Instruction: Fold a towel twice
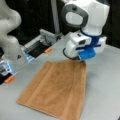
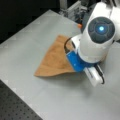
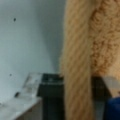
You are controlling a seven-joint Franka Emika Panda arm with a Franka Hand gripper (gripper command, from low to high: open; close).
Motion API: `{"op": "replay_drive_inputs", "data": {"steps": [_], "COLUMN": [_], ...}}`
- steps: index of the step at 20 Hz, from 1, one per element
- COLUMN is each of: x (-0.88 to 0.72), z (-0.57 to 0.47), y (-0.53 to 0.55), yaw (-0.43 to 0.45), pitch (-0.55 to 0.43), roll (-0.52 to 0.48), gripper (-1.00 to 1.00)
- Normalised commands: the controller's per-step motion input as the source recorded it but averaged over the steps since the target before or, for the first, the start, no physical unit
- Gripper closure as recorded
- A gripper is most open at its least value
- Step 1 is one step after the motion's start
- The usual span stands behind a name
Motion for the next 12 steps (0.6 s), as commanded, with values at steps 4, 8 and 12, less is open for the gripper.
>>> {"op": "replay_drive_inputs", "data": {"steps": [4, 8, 12], "x": [-0.40, -0.49, -0.54], "z": [-0.06, -0.01, 0.02], "y": [-0.12, -0.13, -0.15], "yaw": [-0.086, -0.150, -0.142], "pitch": [-0.079, -0.165, -0.190], "roll": [0.182, 0.200, 0.187], "gripper": [1.00, 1.00, 1.00]}}
